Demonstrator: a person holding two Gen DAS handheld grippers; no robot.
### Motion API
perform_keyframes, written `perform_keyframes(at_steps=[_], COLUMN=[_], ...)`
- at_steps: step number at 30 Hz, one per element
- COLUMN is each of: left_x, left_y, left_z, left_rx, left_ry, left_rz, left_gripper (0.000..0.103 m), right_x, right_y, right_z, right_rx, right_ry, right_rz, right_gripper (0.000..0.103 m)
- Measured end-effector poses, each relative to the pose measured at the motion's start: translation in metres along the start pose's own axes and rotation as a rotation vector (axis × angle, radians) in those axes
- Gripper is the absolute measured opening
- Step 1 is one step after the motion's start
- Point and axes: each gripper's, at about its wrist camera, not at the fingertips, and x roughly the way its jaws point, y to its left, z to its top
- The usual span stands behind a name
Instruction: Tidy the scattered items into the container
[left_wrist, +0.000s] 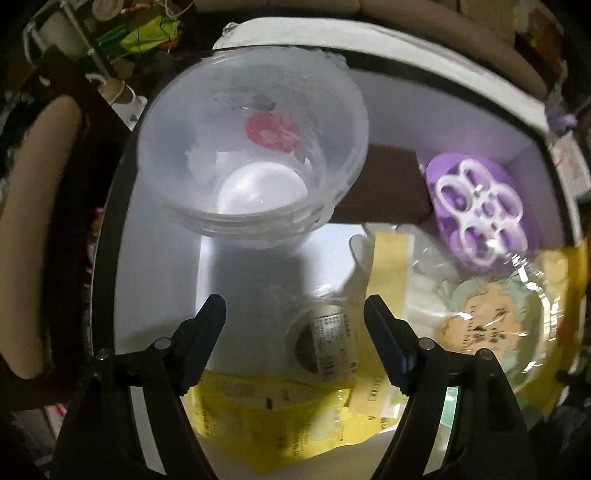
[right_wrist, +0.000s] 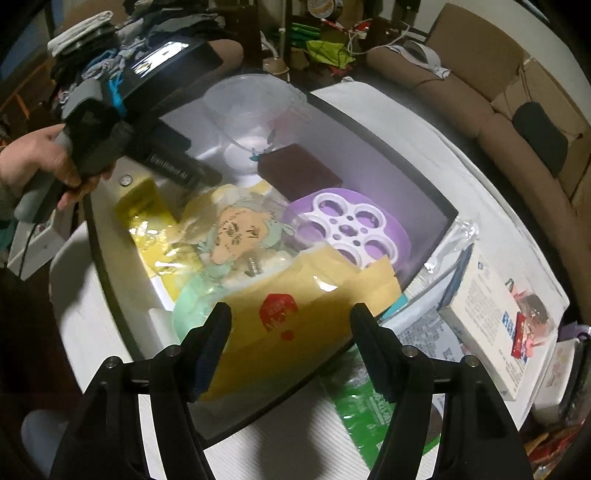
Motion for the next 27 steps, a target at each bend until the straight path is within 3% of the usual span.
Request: perform_keyframes(at_steps=[2, 7, 8, 10, 13, 16, 19, 21, 27], left_x=[0.006, 0.012, 0.012, 0.011, 0.012, 0.009, 0.007, 0.000, -0.026], left_y=[0.000, -0.016, -0.018, -0.020, -0.022, -0.027, -0.024, -0.023, -0.018], left_z=[-0.003, -0.009, -0.009, -0.009, -0.008, -0.013, -0.014, -0.014, -0.014], left_rx=[-0.015, 0.025, 0.028, 0.027, 0.029, -0.035, -0.078, -0.104, -0.131], left_ry=[0.040, 0.053, 0.057, 0.074, 0.093, 0.096, 0.060, 0.025, -0.046], left_rz=[-0.079, -0.174, -0.195, -0.255, -0.264, -0.323, -0.403, -0.418, -0.465], left_gripper=[0.075, 0.069, 0.065, 0.037, 0.036, 0.027, 0.026, 0.022, 0.017], right_x=[0.006, 0.015, 0.018, 0.022, 0.028, 0.034, 0.037, 0.042, 0.043], right_y=[0.002, 0.005, 0.006, 0.006, 0.007, 0.011, 0.010, 0.007, 0.005], right_z=[0.000, 0.002, 0.002, 0.004, 0.006, 0.007, 0.006, 0.006, 0.013], right_rx=[0.001, -0.004, -0.006, -0.006, -0.011, -0.026, -0.009, 0.035, 0.081], right_ry=[0.014, 0.021, 0.024, 0.029, 0.036, 0.044, 0.038, 0.031, 0.031], right_rz=[0.017, 0.016, 0.015, 0.011, 0.014, 0.000, 0.017, 0.080, 0.120], right_gripper=[0.069, 0.070, 0.070, 0.070, 0.067, 0.065, 0.062, 0.046, 0.046])
